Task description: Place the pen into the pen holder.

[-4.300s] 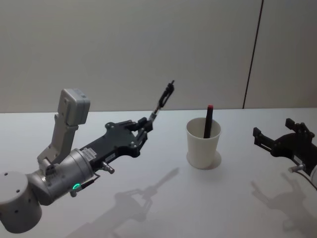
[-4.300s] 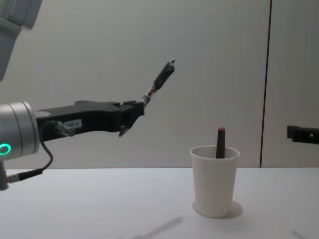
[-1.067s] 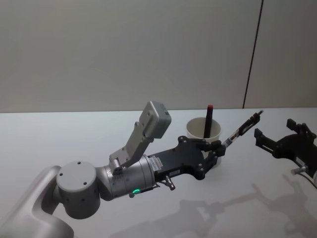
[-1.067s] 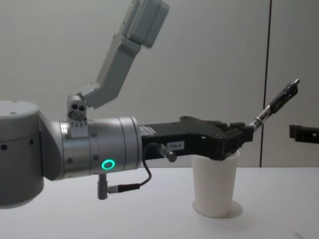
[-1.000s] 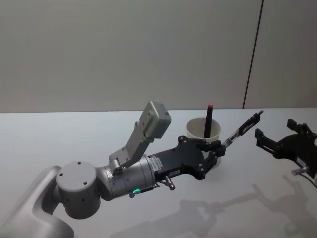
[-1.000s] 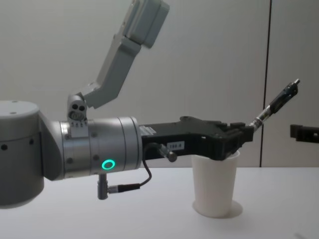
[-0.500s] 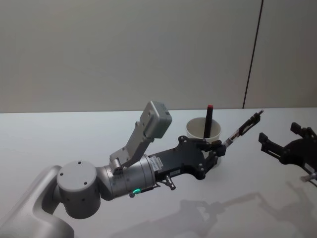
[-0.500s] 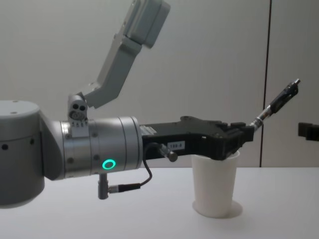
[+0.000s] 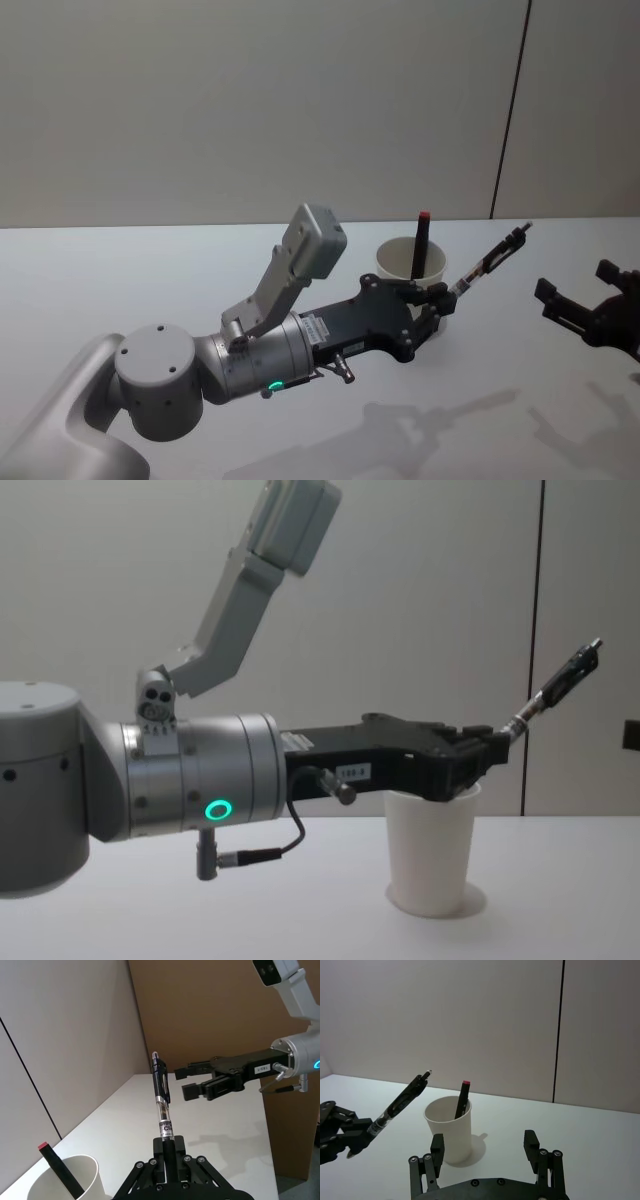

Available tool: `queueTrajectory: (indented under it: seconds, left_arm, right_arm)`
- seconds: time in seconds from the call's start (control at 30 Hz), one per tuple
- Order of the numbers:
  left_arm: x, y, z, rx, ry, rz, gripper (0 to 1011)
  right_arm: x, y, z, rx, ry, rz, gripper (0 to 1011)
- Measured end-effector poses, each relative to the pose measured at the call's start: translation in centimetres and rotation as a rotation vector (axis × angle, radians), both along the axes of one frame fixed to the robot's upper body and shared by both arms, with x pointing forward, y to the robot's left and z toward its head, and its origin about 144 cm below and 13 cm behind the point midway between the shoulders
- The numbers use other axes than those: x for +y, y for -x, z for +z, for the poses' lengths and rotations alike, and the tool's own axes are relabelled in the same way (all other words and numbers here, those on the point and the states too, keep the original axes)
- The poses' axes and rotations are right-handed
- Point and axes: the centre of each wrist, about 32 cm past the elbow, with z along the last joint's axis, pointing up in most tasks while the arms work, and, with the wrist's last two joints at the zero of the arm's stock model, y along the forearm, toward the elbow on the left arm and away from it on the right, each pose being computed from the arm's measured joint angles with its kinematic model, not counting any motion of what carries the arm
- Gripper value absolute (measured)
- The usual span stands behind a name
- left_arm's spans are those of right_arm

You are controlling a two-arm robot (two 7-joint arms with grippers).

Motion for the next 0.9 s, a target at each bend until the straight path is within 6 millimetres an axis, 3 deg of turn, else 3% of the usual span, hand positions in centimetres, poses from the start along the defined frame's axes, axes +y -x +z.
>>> queueTrajectory:
  seconds: [0.9]
  left_arm:
    - [0.0,0.0,0.0,0.000,0.000,0.000,136]
  right_arm:
    - [-2.2,1.3,-0.3,-0.004,-0.216,0.144,1002]
